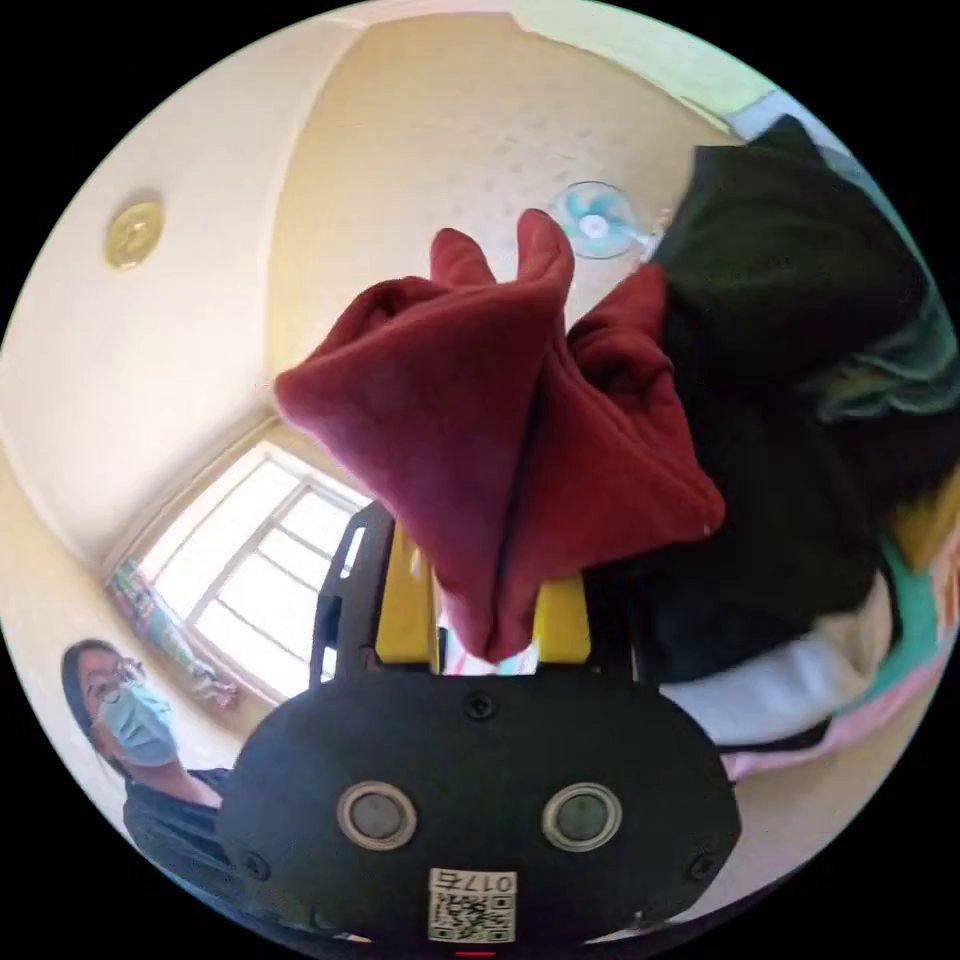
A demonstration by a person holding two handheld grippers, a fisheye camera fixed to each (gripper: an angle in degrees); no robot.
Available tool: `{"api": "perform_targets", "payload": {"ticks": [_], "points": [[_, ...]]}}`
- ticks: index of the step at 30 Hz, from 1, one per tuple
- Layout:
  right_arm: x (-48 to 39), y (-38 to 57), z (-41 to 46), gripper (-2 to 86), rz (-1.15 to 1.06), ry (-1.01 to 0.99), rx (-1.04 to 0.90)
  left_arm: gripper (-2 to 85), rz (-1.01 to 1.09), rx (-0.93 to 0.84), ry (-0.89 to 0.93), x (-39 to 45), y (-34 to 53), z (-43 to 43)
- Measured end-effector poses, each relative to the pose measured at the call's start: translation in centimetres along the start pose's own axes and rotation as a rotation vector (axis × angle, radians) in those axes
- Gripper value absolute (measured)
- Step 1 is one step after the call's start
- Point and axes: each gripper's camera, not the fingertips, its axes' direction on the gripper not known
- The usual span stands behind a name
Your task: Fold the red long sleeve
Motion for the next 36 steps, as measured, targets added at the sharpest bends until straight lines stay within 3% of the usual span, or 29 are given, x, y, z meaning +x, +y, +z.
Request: {"api": "perform_targets", "payload": {"ticks": [4, 7, 11, 15, 23, 31, 36], "points": [[5.0, 9.8, -4.1, 12.5, -0.017, 0.055, 0.051, 8.5, -0.045, -0.03, -0.088, -0.4, -0.6, -0.2], [6.1, 18.4, -3.7, 10.9, -0.048, 0.212, 0.077, 8.6, -0.085, -0.058, -0.131, -1.0, -1.6, -0.1], [6.7, 26.1, 4.4, 9.9, -0.136, 0.312, -0.094, 8.6, -0.127, -0.126, -0.161, -1.4, -3.1, 0.5], [7.5, 30.3, 15.3, 9.5, -0.196, 0.228, -0.332, 6.6, -0.088, -0.104, -0.17, -0.2, -3.8, -0.4], [6.9, 39.5, 33.8, 9.4, -0.364, 0.11, -0.718, -0.2, -0.102, 0.216, -0.353, -1.0, -1.0, -11.2], [4.6, 49.8, 52.5, 9.6, -0.571, 0.054, -0.991, -0.9, -0.343, 0.579, -0.749, -3.6, 4.4, -28.6], [0.0, 56.7, 67.2, 10.3, -0.818, 0.045, -1.142, -0.3, -0.356, 0.726, -0.93, -2.4, 3.5, -37.8]]}}
